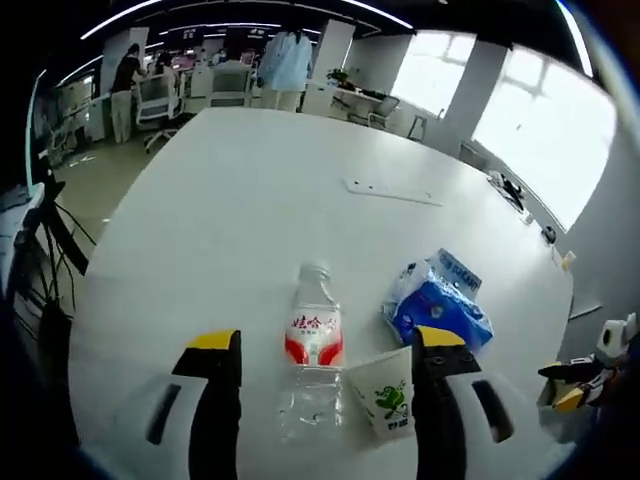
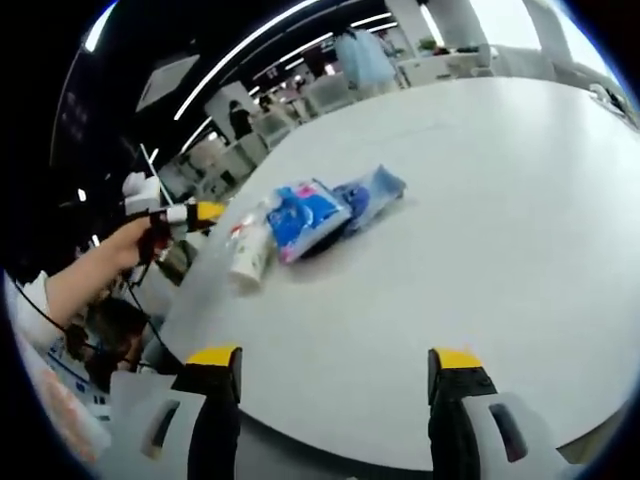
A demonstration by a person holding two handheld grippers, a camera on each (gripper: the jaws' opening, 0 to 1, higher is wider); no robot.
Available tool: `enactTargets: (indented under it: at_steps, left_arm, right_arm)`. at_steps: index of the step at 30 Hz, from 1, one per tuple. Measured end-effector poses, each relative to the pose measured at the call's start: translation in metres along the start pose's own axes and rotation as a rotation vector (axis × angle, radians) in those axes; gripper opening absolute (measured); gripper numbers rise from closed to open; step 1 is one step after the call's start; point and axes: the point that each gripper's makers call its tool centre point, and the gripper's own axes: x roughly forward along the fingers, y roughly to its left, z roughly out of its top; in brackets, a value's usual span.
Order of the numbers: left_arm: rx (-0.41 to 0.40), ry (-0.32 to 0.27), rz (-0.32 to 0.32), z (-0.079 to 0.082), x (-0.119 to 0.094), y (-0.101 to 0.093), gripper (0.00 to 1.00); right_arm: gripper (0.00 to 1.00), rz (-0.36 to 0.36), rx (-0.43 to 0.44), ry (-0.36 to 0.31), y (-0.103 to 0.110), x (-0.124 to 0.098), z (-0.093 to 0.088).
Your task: Arrange the tabletop items into an orderly group along one side of the table until the central work area is clear of visible clutter.
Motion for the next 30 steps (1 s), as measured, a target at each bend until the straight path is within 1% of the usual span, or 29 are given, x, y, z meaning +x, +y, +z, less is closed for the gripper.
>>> enactTargets:
  at_steps: [4,7,10,13,19,26,30]
  left_arm:
    - [0.028,0.042,0.002,-0.004,0.012,-0.001,0.68]
    - [0.038,0.062,0.001,-0.006,0.019,-0.002,0.68]
    - [0.04,0.084,0.007,-0.008,0.026,0.0,0.67]
    - [0.039,0.122,0.02,-0.012,0.035,0.005,0.66]
    - [0.01,0.154,0.038,-0.015,0.049,0.014,0.65]
    - [0.037,0.205,0.04,-0.023,0.062,0.014,0.65]
    - [0.045,0.227,0.038,-0.026,0.07,0.012,0.64]
  right_arm:
    - [0.77,-0.005,0.012,0.003,-0.003,0.001,-0.001]
    - [0.76,-0.006,0.024,0.001,-0.005,0.002,-0.001]
    - [0.76,-0.008,0.033,0.003,-0.007,0.004,-0.001]
    - [0.76,-0.01,0.042,0.007,-0.009,0.005,-0.002]
    - [0.74,-0.011,0.061,0.013,-0.01,0.007,-0.005]
    - [0.74,-0.016,0.073,0.021,-0.012,0.01,-0.007]
    - [0.74,-0.014,0.073,0.01,-0.009,0.012,-0.001]
